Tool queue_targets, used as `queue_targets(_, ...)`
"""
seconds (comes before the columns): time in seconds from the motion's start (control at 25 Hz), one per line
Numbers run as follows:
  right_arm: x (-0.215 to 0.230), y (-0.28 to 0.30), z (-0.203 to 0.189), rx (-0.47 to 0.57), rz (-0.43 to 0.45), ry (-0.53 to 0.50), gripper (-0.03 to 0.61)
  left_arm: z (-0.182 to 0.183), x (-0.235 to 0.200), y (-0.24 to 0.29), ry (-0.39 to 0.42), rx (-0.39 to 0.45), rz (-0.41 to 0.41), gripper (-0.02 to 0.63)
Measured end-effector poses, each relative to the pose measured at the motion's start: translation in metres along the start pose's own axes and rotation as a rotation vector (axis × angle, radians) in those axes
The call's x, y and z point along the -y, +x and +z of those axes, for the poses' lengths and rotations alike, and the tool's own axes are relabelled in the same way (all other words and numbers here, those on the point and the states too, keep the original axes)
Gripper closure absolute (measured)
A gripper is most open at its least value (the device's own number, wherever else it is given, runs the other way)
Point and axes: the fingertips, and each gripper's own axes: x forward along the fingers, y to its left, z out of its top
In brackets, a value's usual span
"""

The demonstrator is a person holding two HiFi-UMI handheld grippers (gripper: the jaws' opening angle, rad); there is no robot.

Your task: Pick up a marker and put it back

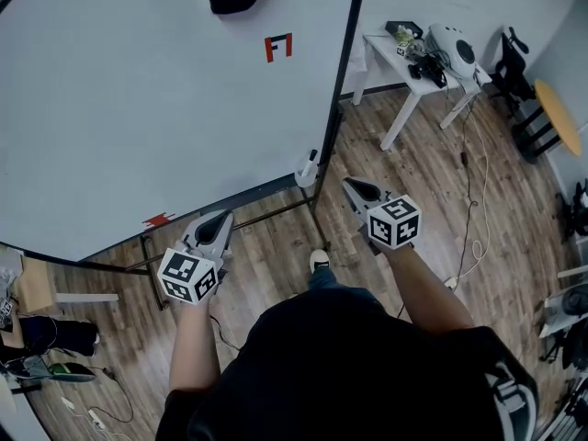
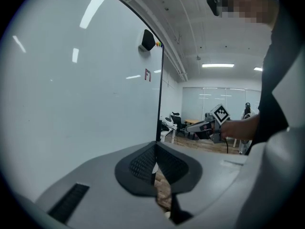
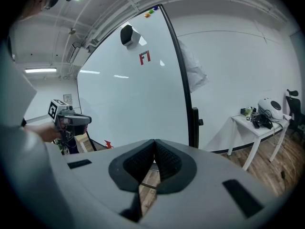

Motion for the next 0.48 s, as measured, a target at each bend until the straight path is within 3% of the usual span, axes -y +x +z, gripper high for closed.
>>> queue_targets(0.48,0.046,0.041,0.004,-0.031,0.045,0.011,0.581,0.004,-0.024,0.040,-0.029,-0.028,0.064,0.603)
